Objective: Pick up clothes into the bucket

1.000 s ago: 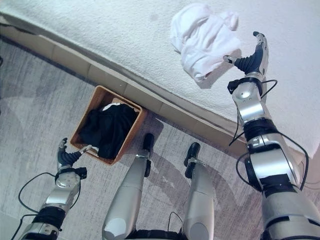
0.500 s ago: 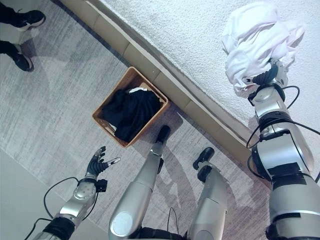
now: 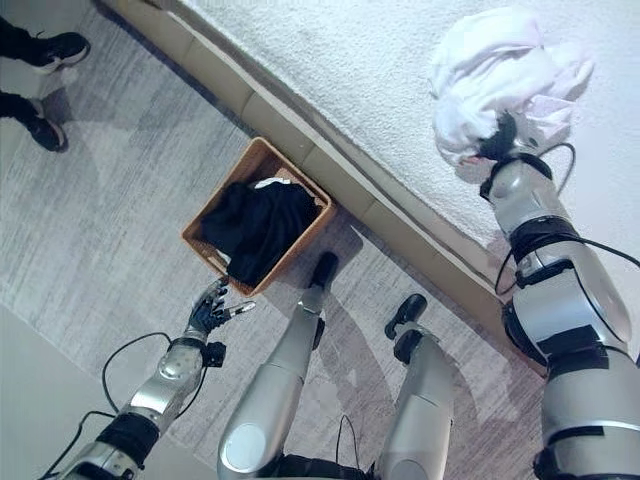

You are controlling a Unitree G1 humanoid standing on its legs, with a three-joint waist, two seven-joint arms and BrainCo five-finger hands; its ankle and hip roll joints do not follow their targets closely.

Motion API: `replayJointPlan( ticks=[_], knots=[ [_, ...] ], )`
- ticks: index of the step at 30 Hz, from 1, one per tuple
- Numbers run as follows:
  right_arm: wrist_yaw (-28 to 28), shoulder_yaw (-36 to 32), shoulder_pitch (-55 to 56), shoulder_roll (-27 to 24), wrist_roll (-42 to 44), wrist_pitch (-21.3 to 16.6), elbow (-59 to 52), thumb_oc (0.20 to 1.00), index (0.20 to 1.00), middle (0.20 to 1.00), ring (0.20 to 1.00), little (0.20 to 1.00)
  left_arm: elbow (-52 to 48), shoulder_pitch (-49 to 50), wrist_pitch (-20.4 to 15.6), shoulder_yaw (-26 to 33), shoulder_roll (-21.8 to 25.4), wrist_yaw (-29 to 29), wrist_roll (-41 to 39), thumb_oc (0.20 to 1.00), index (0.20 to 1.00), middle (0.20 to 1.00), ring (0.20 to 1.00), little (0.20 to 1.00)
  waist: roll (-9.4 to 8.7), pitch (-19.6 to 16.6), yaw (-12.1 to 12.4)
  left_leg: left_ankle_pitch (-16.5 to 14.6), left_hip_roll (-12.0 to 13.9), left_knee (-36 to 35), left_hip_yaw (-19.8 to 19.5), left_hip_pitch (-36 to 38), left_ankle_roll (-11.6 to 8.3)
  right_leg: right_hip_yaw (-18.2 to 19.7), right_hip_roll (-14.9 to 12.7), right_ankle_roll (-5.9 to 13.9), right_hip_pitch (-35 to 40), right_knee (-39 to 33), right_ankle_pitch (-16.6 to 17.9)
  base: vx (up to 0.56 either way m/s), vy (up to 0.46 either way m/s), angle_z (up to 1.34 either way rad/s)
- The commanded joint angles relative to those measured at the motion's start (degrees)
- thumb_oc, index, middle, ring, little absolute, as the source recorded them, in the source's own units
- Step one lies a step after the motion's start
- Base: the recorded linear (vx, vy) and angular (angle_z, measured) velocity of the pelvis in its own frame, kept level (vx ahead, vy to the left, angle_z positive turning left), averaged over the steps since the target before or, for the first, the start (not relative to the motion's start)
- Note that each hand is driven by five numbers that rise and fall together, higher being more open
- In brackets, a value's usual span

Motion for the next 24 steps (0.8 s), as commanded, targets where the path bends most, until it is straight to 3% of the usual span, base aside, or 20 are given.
replayJointPlan(
  ticks=[1, 4, 13, 18, 24],
  knots=[
    [-2.8, 0.5, 1.5, -5.2, 1.1, -3.0, -10.5, 0.2, 0.2, 0.2, 0.2, 0.2, -2.8, 1.3, -1.7, 1.3, 1.1, 1.0, 2.2, 1.0, 1.0, 1.0, 1.0, 1.0, -0.99, -0.6, -2.7, -3.0, 0.1, 0.6, 4.2, 2.0, 2.5, 3.9, 1.8, 4.2, 5.3, -6.8, 3.6, -0.08, 0.098, -0.48],
    [-2.2, -1.9, 5.4, -8.1, 2.8, -4.3, -19.0, 0.2, 0.2, 0.2, 0.2, 0.2, -4.6, 1.0, -1.7, 1.8, 2.3, 1.0, 3.3, 1.0, 1.0, 1.0, 1.0, 1.0, -1.98, -0.6, -4.7, -3.6, 0.7, 0.6, 5.7, 4.9, 2.55, 5.2, 2.4, 4.41, 7.7, -7.8, 3.8, 0.01, 0.046, -0.39],
    [7.1, -4.6, 13.1, -20.1, 10.3, -7.6, -42.0, 0.2, 0.2, 0.2, 0.2, 0.2, -14.9, -5.4, -2.2, 4.7, 13.7, -2.3, 7.4, 1.0, 1.0, 1.0, 1.0, 1.0, -3.78, -0.7, -9.9, -6.9, 2.8, 1.3, 10.9, 16.4, 2.48, 9.8, 4.5, 5.11, 16.8, -10.7, 4.5, 0.0, 0.042, -0.41],
    [12.9, -5.4, 16.5, -22.8, 16.7, -9.1, -52.4, 0.2, 0.2, 0.2, 0.2, 0.2, -18.6, -8.0, -2.6, 5.9, 13.9, -2.8, 9.4, 1.0, 1.0, 1.0, 1.0, 1.0, -4.85, -4.8, -11.8, -7.7, 4.2, -1.3, 12.9, 22.2, 2.06, 11.4, 6.4, 5.36, 21.4, -14.2, 5.1, 0.09, -0.01, -0.36],
    [19.5, -4.2, 18.0, -25.5, 24.8, -9.4, -62.3, 0.2, 0.2, 0.2, 0.2, 0.2, -20.6, -10.2, -1.9, 4.9, 10.9, -2.1, 15.8, 1.0, 1.0, 1.0, 1.0, 1.0, -5.88, -10.2, -14.0, -7.8, 5.2, -4.6, 14.9, 27.3, 1.58, 12.9, 8.0, 5.57, 25.7, -17.9, 5.9, 0.1, -0.02, -0.25]
  ],
)
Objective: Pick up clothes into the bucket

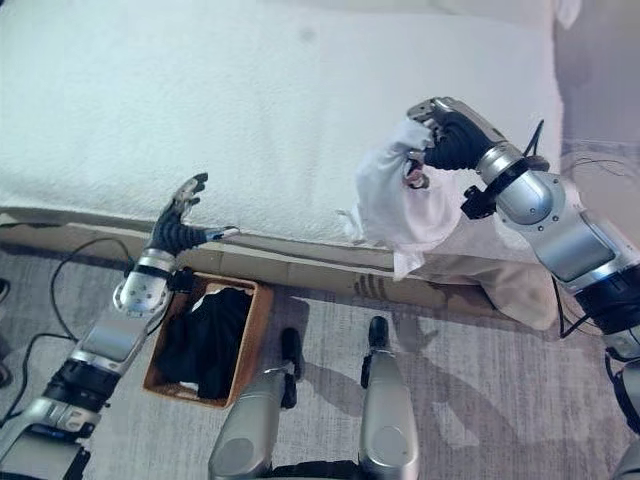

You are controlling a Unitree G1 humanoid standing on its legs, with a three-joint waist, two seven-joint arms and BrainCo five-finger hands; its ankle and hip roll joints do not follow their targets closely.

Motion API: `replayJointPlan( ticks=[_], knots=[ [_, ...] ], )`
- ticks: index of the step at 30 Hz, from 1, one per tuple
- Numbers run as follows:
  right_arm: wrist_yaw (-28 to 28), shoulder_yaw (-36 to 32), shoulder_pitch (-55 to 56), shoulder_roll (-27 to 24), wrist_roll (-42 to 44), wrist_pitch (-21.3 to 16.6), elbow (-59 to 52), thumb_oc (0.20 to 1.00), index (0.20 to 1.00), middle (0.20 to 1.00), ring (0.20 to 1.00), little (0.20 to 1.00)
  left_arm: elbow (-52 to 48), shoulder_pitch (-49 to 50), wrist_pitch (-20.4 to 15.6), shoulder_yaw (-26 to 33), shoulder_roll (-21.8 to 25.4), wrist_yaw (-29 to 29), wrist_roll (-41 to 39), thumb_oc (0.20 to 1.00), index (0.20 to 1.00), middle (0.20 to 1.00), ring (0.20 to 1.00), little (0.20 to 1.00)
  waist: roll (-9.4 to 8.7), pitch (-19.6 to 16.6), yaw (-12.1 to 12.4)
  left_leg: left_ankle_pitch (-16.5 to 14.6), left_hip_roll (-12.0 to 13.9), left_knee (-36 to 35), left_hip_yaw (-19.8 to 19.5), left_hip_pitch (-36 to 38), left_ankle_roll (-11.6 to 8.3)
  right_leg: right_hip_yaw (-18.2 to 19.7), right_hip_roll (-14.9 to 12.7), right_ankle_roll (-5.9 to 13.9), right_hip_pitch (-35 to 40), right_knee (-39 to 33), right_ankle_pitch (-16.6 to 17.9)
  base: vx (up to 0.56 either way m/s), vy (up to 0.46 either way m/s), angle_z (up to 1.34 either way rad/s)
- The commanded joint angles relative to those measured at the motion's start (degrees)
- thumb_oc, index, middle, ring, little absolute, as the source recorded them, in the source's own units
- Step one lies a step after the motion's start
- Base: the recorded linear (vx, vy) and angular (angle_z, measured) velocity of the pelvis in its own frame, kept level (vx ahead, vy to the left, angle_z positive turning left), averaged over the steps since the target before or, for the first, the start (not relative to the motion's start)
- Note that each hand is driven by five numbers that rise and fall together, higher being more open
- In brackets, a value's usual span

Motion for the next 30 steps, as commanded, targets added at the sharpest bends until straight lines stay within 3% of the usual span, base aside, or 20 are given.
replayJointPlan(
  ticks=[1, 6, 9, 15, 25, 29, 30],
  knots=[
    [3.8, -0.3, -2.0, -1.4, 8.9, -3.7, -6.0, 0.2, 0.2, 0.2, 0.2, 0.2, -2.7, 1.8, -2.1, -1.1, -0.7, 0.3, 4.5, 1.0, 1.0, 1.0, 1.0, 1.0, -2.5, -9.4, -0.8, -3.8, -0.3, 2.0, -0.4, 1.2, -0.73, 0.0, 0.1, 2.28, 4.8, -2.5, -1.4, 0.1, -0.005, -0.21],
    [7.1, 1.6, -2.2, -2.4, 14.0, -3.5, -10.0, 0.2, 0.2, 0.2, 0.2, 0.2, -5.8, -1.2, -3.1, -5.5, -1.8, -3.6, 2.0, 1.0, 1.0, 1.0, 1.0, 1.0, -2.48, -12.5, -2.0, -4.2, 0.3, 0.4, 1.2, 4.2, -0.72, 1.0, 0.9, 2.47, 7.2, -4.9, -0.7, 0.08, 0.001, -0.16],
    [7.7, 2.6, -2.8, -1.3, 14.7, -3.6, -11.8, 0.2, 0.2, 0.2, 0.2, 0.2, -7.7, -5.8, -3.2, -11.4, -1.4, -7.2, 0.9, 1.0, 1.0, 1.0, 1.0, 1.0, -2.2, -14.5, -2.9, -4.6, 0.6, -0.3, 2.2, 5.7, -0.58, 1.7, 1.2, 2.61, 8.2, -5.9, -0.5, 0.08, 0.005, -0.16],
    [7.6, 1.7, -2.6, 0.1, 14.5, -4.1, -14.6, 0.2, 0.2, 0.2, 0.2, 0.2, -9.3, -8.9, -3.4, -17.2, -2.8, -10.6, -2.5, 1.0, 1.0, 1.0, 1.0, 1.0, -2.05, -15.8, -3.4, -4.7, 0.7, -1.1, 2.8, 6.4, -0.3, 1.9, 1.3, 2.75, 8.8, -6.7, -0.2, 0.03, -0.001, -0.08],
    [6.6, 1.7, -2.5, 3.6, 15.0, -4.8, -17.7, 0.2, 0.2, 0.2, 0.2, 0.2, -9.9, -12.8, -0.2, -29.8, -3.2, -20.3, -27.8, 1.0, 1.0, 1.0, 1.0, 1.0, -1.54, -16.1, -3.8, -3.7, 0.4, -2.0, 2.3, 5.4, -0.18, 0.7, 1.3, 2.84, 8.6, -8.1, 0.7, 0.0, -0.002, -0.01],
    [6.0, 1.0, -1.8, 4.4, 14.8, -4.8, -18.6, 0.2, 0.2, 0.2, 0.2, 0.2, -8.6, -12.8, 1.5, -32.4, -2.7, -21.9, -32.0, 1.0, 1.0, 1.0, 1.0, 1.0, -1.44, -15.8, -3.6, -3.2, 0.3, -2.1, 1.6, 4.9, -0.26, -0.1, 1.0, 2.8, 8.6, -8.1, 0.7, -0.01, -0.006, 0.03],
    [5.7, 0.8, -1.7, 4.7, 14.6, -5.0, -18.9, 0.2, 0.2, 0.2, 0.2, 0.2, -8.4, -12.6, 1.8, -32.7, -2.4, -22.2, -33.5, 0.878, 0.878, 0.878, 0.878, 0.878, -1.42, -15.7, -3.6, -3.1, 0.3, -2.2, 1.4, 4.8, -0.3, -0.4, 0.9, 2.82, 8.6, -8.1, 0.7, -0.01, -0.006, 0.08]
  ],
)
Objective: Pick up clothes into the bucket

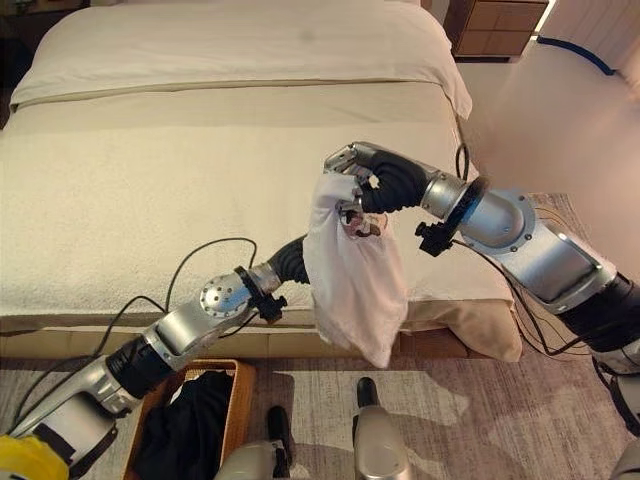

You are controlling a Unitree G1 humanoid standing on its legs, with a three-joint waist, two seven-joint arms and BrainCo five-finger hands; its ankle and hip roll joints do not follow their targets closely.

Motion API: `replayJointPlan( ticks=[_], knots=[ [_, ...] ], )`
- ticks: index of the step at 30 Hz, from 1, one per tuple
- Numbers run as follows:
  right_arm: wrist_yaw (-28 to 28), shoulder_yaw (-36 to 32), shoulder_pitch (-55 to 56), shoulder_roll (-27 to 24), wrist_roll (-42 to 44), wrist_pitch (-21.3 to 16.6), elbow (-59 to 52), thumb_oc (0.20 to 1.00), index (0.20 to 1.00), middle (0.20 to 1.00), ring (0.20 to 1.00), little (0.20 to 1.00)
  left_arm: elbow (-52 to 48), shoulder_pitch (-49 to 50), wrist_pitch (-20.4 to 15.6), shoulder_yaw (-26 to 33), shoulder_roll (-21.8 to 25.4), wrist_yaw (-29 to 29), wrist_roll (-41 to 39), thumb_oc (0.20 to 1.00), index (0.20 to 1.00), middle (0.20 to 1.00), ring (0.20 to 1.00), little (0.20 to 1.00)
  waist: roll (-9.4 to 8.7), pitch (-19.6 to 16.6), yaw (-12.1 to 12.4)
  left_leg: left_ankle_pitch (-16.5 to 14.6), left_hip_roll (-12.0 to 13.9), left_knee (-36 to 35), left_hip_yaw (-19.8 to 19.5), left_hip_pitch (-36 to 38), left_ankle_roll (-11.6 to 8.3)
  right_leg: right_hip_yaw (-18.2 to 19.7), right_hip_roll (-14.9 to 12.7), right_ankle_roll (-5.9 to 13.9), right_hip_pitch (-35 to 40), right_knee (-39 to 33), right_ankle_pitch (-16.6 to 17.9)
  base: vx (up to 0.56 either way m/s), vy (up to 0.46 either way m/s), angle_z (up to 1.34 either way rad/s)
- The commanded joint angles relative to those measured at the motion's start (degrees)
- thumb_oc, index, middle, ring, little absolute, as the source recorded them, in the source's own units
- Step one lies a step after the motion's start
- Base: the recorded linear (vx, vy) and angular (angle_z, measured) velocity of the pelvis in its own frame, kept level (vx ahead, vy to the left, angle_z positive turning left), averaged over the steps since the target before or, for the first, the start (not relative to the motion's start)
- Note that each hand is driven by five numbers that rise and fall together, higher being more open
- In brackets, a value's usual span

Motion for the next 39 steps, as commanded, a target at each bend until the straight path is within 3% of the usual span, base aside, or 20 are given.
replayJointPlan(
  ticks=[1, 3, 11, 13, 15, 16, 21, 22, 23, 28, 34, 38, 39],
  knots=[
    [-3.3, -4.0, -2.7, 3.0, 2.5, -4.4, -5.9, 0.2, 0.2, 0.2, 0.2, 0.2, 0.1, -0.8, -0.1, -1.5, -0.1, -2.6, -5.1, 0.624, 0.624, 0.624, 0.624, 0.624, -1.26, -1.5, -0.6, -2.8, -1.0, 4.4, -2.2, -3.1, 0.08, -2.4, -1.1, 3.18, 3.1, -2.8, 0.0, -0.01, 0.0, 0.09],
    [-3.8, -4.9, -1.9, 3.8, 2.4, -4.5, -5.9, 0.2, 0.2, 0.2, 0.2, 0.2, 0.6, 0.4, 0.7, -1.6, -0.1, -3.2, -7.9, 0.2, 0.2, 0.2, 0.2, 0.2, -1.23, -1.4, -0.5, -2.8, -1.1, 4.4, -2.5, -3.3, 0.09, -2.7, -1.2, 3.17, 3.0, -2.7, -0.1, -0.01, -0.003, 0.06],
    [-4.2, -8.1, 2.7, 7.0, -1.2, -4.5, -4.8, 0.2, 0.2, 0.2, 0.2, 0.2, 2.2, 10.4, 4.3, 3.6, -3.2, -6.5, -18.9, 0.2, 0.2, 0.2, 0.2, 0.2, -1.48, -1.1, 0.4, -2.7, -1.3, 4.8, -3.4, -4.0, 0.14, -3.6, -1.7, 2.99, 3.0, -2.5, -0.3, 0.0, -0.003, 0.05],
    [-4.5, -10.2, 5.8, 8.2, -2.7, -4.2, -3.9, 0.363, 0.363, 0.363, 0.363, 0.363, 3.1, 13.8, 4.4, 6.4, -5.0, -6.3, -20.0, 0.2, 0.2, 0.2, 0.2, 0.2, -1.52, -1.1, 0.7, -2.8, -1.4, 5.2, -3.6, -4.3, 0.15, -3.8, -1.8, 2.91, 3.1, -2.5, -0.4, 0.0, -0.005, 0.09],
    [-4.8, -12.7, 9.1, 9.5, -4.8, -3.9, -3.2, 0.589, 0.589, 0.589, 0.589, 0.589, 3.3, 16.8, 4.4, 8.8, -6.2, -6.3, -20.4, 0.2, 0.2, 0.2, 0.2, 0.2, -1.59, -1.1, 1.1, -3.1, -1.5, 5.8, -3.8, -4.5, 0.21, -4.0, -2.0, 2.89, 3.2, -2.5, -0.4, 0.0, -0.004, 0.06],
    [-5.2, -14.2, 11.2, 10.5, -6.1, -3.6, -2.3, 1.0, 1.0, 1.0, 1.0, 1.0, 3.4, 18.7, 4.3, 10.5, -6.9, -6.1, -20.6, 0.2, 0.2, 0.2, 0.2, 0.2, -1.52, -1.0, 1.3, -3.1, -1.5, 5.9, -3.9, -4.6, 0.28, -4.1, -2.0, 2.85, 3.4, -2.6, -0.5, 0.0, 0.0, 0.0],
    [-7.1, -21.3, 21.3, 17.4, -12.1, -2.7, 1.0, 1.0, 1.0, 1.0, 1.0, 1.0, 3.3, 26.0, 4.6, 16.8, -9.3, -5.9, -21.6, 0.2, 0.2, 0.2, 0.2, 0.2, -1.41, -0.9, 2.1, -3.7, -1.8, 6.6, -4.1, -4.9, 0.63, -4.3, -2.4, 2.78, 3.6, -2.2, -0.8, 0.01, 0.002, 0.03],
    [-8.5, -24.3, 26.4, 22.3, -14.4, -2.5, 3.2, 1.0, 1.0, 1.0, 1.0, 1.0, 2.9, 28.9, 4.5, 19.3, -10.3, -5.8, -21.9, 0.2, 0.2, 0.2, 0.2, 0.2, -1.24, -0.8, 2.4, -3.8, -1.9, 6.8, -4.2, -5.0, 0.81, -4.4, -2.5, 2.81, 3.6, -2.0, -0.9, 0.01, 0.007, 0.06],
    [-8.5, -24.3, 26.6, 22.4, -14.4, -2.5, 3.2, 1.0, 1.0, 1.0, 1.0, 1.0, 2.9, 28.9, 4.5, 19.2, -10.3, -5.8, -21.9, 0.2, 0.2, 0.2, 0.2, 0.2, -1.3, -0.9, 2.4, -3.8, -1.9, 6.8, -4.2, -5.0, 0.81, -4.4, -2.5, 2.81, 3.6, -2.0, -0.9, 0.0, 0.012, 0.04],
    [-10.9, -31.4, 40.1, 32.6, -20.8, -1.6, 8.3, 1.0, 1.0, 1.0, 1.0, 1.0, 1.5, 37.1, 4.0, 29.0, -10.7, -5.7, -21.0, 0.2, 0.2, 0.2, 0.2, 0.2, -0.7, 0.0, 2.8, -4.1, -2.1, 7.7, -4.7, -5.8, 1.29, -4.7, -2.8, 2.84, 3.0, -1.0, -1.3, -0.01, 0.011, 0.07],
    [-11.5, -35.3, 48.3, 36.8, -25.0, 0.3, 20.1, 1.0, 1.0, 1.0, 1.0, 1.0, -1.1, 43.7, 1.8, 40.8, -11.5, -4.7, -20.1, 0.2, 0.2, 0.2, 0.2, 0.2, -0.09, 1.2, 3.8, -4.0, -2.5, 8.6, -5.6, -7.0, 1.52, -5.1, -3.4, 2.71, 2.3, 0.5, -1.7, -0.02, 0.017, 0.07],
    [-13.6, -37.3, 51.3, 38.7, -27.4, 1.5, 32.7, 1.0, 1.0, 1.0, 1.0, 1.0, -4.0, 47.0, -1.9, 50.4, -12.6, -1.0, -18.4, 0.2, 0.2, 0.2, 0.2, 0.2, 0.54, 3.4, 4.9, -4.1, -3.3, 9.8, -7.0, -8.3, 1.6, -6.2, -4.3, 2.62, 1.6, 2.6, -2.4, -0.04, 0.021, 0.14],
    [-13.6, -37.3, 51.3, 38.7, -27.4, 1.5, 32.7, 1.0, 1.0, 1.0, 1.0, 1.0, -4.0, 47.0, -1.8, 50.4, -12.6, -1.0, -18.4, 0.2, 0.2, 0.2, 0.2, 0.2, 0.51, 3.2, 4.8, -3.8, -3.3, 9.6, -7.1, -8.5, 1.62, -6.2, -4.4, 2.63, 1.5, 2.5, -2.2, -0.05, 0.018, 0.25]
  ],
)
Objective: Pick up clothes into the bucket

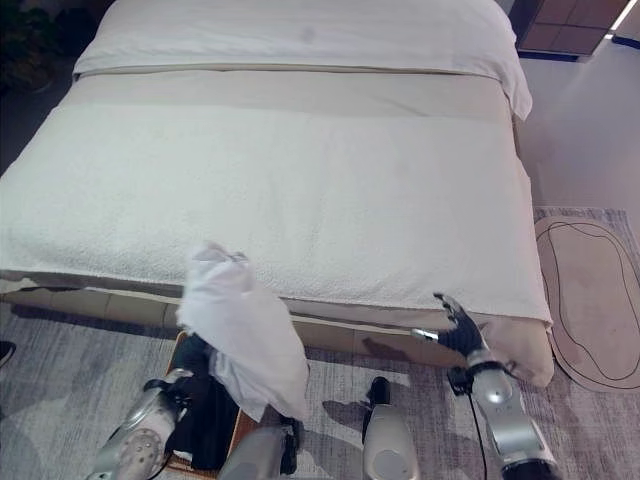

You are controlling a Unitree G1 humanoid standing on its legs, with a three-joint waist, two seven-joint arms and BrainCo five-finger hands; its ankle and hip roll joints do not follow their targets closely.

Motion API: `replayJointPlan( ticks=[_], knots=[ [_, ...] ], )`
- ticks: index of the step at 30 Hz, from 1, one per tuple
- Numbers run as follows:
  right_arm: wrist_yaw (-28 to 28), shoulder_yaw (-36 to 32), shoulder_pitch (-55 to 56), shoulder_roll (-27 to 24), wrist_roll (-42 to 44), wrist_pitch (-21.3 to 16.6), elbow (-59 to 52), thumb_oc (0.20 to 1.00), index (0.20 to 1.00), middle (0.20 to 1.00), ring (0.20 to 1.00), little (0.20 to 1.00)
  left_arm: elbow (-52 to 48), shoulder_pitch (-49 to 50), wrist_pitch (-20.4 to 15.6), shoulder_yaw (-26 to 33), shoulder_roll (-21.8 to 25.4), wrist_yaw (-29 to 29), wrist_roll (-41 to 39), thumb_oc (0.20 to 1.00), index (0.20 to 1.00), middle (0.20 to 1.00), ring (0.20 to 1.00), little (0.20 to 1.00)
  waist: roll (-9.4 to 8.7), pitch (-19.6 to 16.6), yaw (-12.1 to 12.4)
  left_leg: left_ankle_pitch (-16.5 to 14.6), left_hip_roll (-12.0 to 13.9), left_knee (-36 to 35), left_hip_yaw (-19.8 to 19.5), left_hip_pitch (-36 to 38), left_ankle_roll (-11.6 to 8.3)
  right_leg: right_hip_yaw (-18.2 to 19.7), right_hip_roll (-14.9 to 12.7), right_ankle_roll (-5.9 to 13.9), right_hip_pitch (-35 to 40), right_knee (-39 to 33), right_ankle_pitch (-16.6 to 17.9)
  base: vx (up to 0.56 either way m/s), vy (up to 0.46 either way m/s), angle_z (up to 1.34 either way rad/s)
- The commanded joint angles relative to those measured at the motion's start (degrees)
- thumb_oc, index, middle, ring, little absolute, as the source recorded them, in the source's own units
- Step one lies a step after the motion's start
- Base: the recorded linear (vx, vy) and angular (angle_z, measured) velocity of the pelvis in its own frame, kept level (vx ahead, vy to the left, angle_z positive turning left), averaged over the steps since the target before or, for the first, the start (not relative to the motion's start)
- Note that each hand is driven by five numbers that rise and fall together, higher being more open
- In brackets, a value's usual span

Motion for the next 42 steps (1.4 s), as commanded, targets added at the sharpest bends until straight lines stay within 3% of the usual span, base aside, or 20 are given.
replayJointPlan(
  ticks=[1, 3, 9, 15, 23, 25, 27, 39, 40, 41, 42],
  knots=[
    [-2.6, -2.1, -2.3, 0.7, -1.4, -1.4, -0.1, 1.0, 1.0, 1.0, 1.0, 1.0, -9.2, 0.8, -6.7, 5.9, 1.2, 2.4, 1.3, 0.2, 0.2, 0.2, 0.2, 0.2, -2.04, 1.5, 0.8, -3.9, -2.5, 7.4, -2.2, -4.8, 1.44, -1.9, -2.2, 2.02, 3.2, -1.0, 1.0, -0.05, 0.011, 0.19],
    [-3.2, -2.3, -2.0, 1.1, -1.3, -1.3, 3.9, 1.0, 1.0, 1.0, 1.0, 1.0, -9.3, 1.2, -7.9, 7.7, 1.2, 3.7, 3.0, 0.2, 0.2, 0.2, 0.2, 0.2, -1.91, 1.9, 1.1, -3.6, -2.8, 7.6, -2.7, -5.5, 1.46, -2.3, -2.5, 1.94, 2.6, -0.5, 1.0, -0.06, 0.009, 0.17],
    [-7.4, -1.5, -4.0, 1.4, -0.8, -0.3, 21.7, 1.0, 1.0, 1.0, 1.0, 1.0, -7.5, 1.9, -12.2, 15.1, 2.6, 14.7, 16.2, 0.2, 0.2, 0.2, 0.2, 0.2, -0.94, 5.6, 3.9, -3.7, -3.9, 11.0, -5.5, -9.5, 1.14, -5.2, -4.0, 1.34, 0.6, 2.5, 0.1, -0.05, 0.001, 0.32],
    [-10.4, 0.7, -7.2, 0.8, 0.0, -0.3, 28.6, 1.0, 1.0, 1.0, 1.0, 1.0, 0.1, -1.6, -13.2, 15.3, 6.7, 21.4, 25.9, 0.2, 0.2, 0.2, 0.2, 0.2, -1.0, 8.5, 5.1, -3.5, -4.4, 13.8, -6.8, -13.7, 1.06, -5.9, -4.5, 0.87, -3.2, 5.9, -0.8, -0.06, 0.003, 0.2],
    [-14.4, 3.0, -10.8, -0.4, 1.6, -1.7, 28.7, 1.0, 1.0, 1.0, 1.0, 1.0, 10.0, -8.9, -11.7, 11.4, 12.3, 30.1, 37.0, 0.2, 0.2, 0.2, 0.2, 0.2, -1.99, 12.9, 4.8, -3.8, -4.7, 19.2, -7.2, -21.0, 1.25, -5.7, -5.2, 0.07, -10.3, 12.4, -2.7, -0.07, 0.008, 0.08],
    [-15.1, 3.9, -11.5, -0.6, 2.0, -2.2, 28.3, 1.0, 1.0, 1.0, 1.0, 1.0, 13.7, -11.1, -10.9, 10.5, 13.7, 32.1, 38.9, 0.2, 0.2, 0.2, 0.2, 0.2, -2.39, 12.9, 4.3, -3.9, -4.6, 20.5, -7.1, -23.6, 1.33, -5.7, -5.2, -0.02, -12.9, 13.6, -2.8, 0.0, -0.006, 0.05],
    [-15.6, 5.1, -12.1, -0.7, 2.2, -2.5, 27.9, 1.0, 1.0, 1.0, 1.0, 1.0, 17.0, -12.8, -10.1, 9.8, 14.8, 33.4, 39.8, 0.2, 0.2, 0.2, 0.2, 0.2, -2.82, 12.9, 3.9, -6.2, -4.2, 22.8, -7.0, -25.2, 1.25, -4.7, -4.7, 0.18, -14.8, 15.6, -4.9, 0.05, -0.008, -0.03],
    [-17.9, 8.3, -11.2, -0.8, 3.4, -3.5, 23.7, 1.0, 1.0, 1.0, 1.0, 1.0, 27.6, -20.3, -4.3, 6.2, 19.5, 41.2, 46.3, 0.2, 0.2, 0.2, 0.2, 0.2, -5.68, 12.9, 1.2, -7.2, -3.1, 29.7, -6.5, -38.2, 1.32, -2.4, -3.4, -0.39, -28.2, 20.7, -5.8, -0.02, 0.013, -0.1],
    [-18.3, 8.9, -11.6, -1.0, 3.5, -3.4, 24.1, 1.0, 1.0, 1.0, 1.0, 1.0, 28.1, -21.8, -3.2, 5.2, 20.2, 42.1, 47.6, 0.539, 0.539, 0.539, 0.539, 0.539, -6.0, 12.9, 0.9, -7.3, -2.9, 30.2, -6.5, -39.3, 1.31, -2.4, -3.4, -0.4, -29.1, 20.9, -5.7, 0.0, 0.0, 0.0],
    [-18.5, 9.2, -11.9, -1.0, 3.6, -3.3, 24.3, 1.0, 1.0, 1.0, 1.0, 1.0, 28.5, -22.1, -2.3, 5.0, 20.7, 42.7, 48.8, 1.0, 1.0, 1.0, 1.0, 1.0, -6.11, 12.9, 0.9, -7.4, -2.8, 30.3, -6.6, -39.7, 1.3, -2.3, -3.3, -0.39, -29.5, 20.9, -5.7, 0.0, 0.0, 0.0],
    [-18.7, 9.5, -12.3, -1.0, 3.8, -3.2, 24.5, 1.0, 1.0, 1.0, 1.0, 1.0, 28.9, -23.0, -1.4, 4.3, 21.1, 42.9, 49.6, 1.0, 1.0, 1.0, 1.0, 1.0, -6.28, 12.9, 0.7, -7.4, -2.8, 30.4, -6.4, -40.1, 1.31, -2.3, -3.2, -0.41, -29.8, 20.8, -5.7, 0.0, 0.0, 0.0]
  ],
)
